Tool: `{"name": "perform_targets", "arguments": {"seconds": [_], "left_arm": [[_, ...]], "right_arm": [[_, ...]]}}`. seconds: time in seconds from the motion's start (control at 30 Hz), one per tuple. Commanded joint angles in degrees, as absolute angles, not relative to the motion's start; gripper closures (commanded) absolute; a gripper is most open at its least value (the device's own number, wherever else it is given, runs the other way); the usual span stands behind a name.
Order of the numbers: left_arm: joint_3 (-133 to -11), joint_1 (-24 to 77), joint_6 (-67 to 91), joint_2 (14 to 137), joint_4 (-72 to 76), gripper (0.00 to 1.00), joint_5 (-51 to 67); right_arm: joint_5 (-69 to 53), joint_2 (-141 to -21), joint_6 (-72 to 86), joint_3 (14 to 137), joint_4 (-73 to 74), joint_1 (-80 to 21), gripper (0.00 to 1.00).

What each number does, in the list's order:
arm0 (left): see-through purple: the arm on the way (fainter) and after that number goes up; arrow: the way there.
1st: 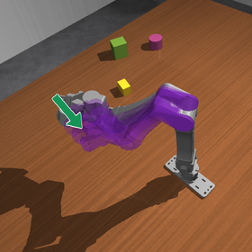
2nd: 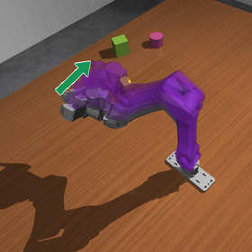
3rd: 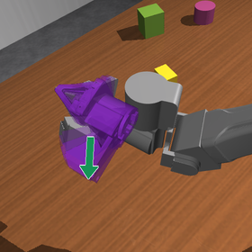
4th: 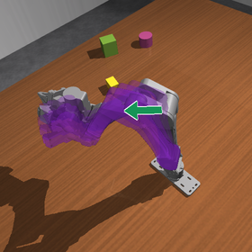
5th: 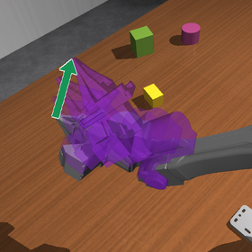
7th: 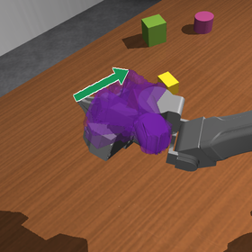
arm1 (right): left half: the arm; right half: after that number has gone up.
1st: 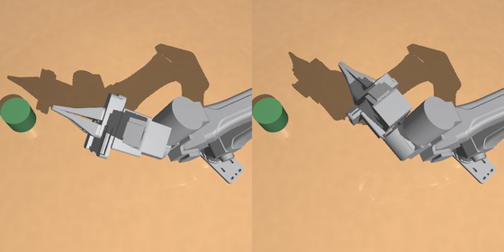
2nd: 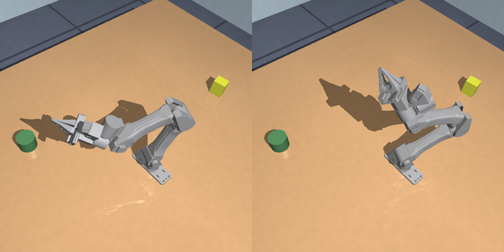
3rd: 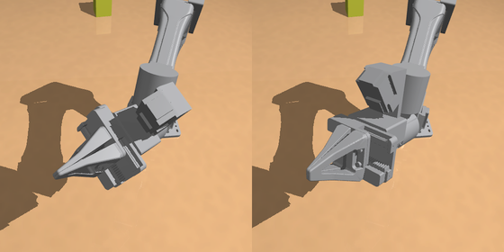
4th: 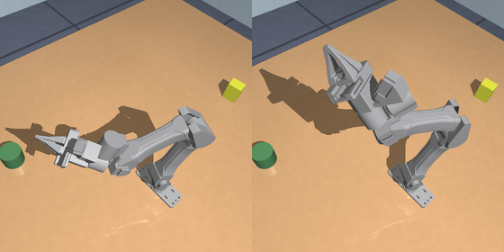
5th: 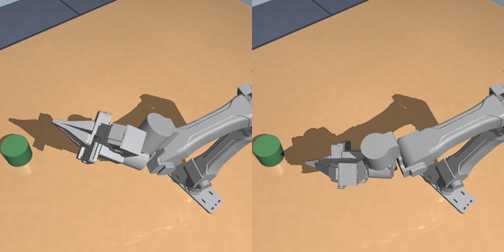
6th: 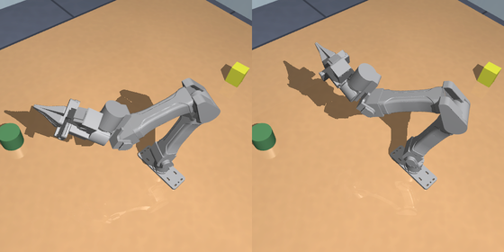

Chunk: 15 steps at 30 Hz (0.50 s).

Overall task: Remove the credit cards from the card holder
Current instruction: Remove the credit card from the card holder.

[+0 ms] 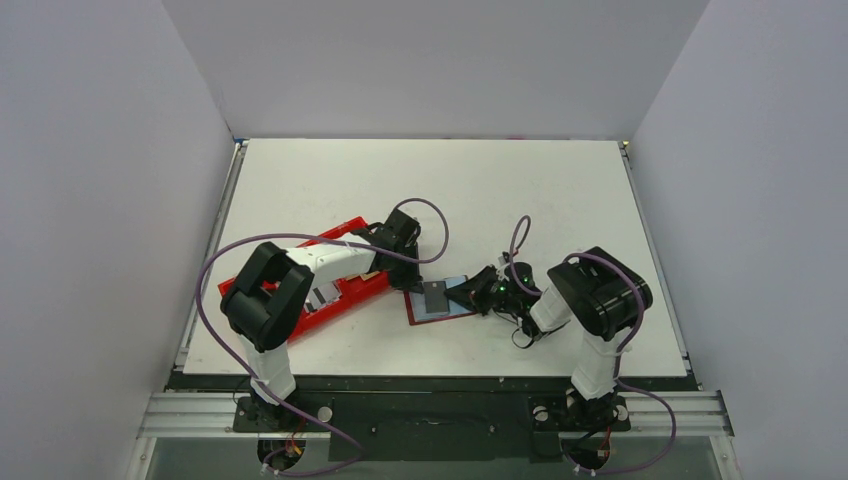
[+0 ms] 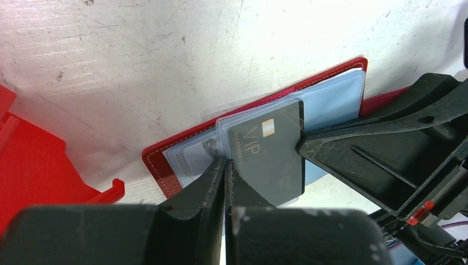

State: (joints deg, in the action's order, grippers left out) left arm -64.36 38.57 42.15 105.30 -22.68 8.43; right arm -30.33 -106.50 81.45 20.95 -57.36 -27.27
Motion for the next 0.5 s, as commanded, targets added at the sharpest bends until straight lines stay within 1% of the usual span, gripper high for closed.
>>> {"name": "perform_targets", "arguments": {"seconds": [0.0, 0.47], "left_arm": [[-61.23, 38.93, 39.55, 111.35, -27.36, 1.0, 3.63], [-61.22, 38.51, 39.35, 111.46, -27.58, 1.0, 3.52]], "right_arm": [[-28.66, -105.62, 80.51, 19.94, -60.2, -26.17, 0.96], [-25.11, -96.91, 70.53, 21.25, -42.78, -24.4, 0.99]]}}
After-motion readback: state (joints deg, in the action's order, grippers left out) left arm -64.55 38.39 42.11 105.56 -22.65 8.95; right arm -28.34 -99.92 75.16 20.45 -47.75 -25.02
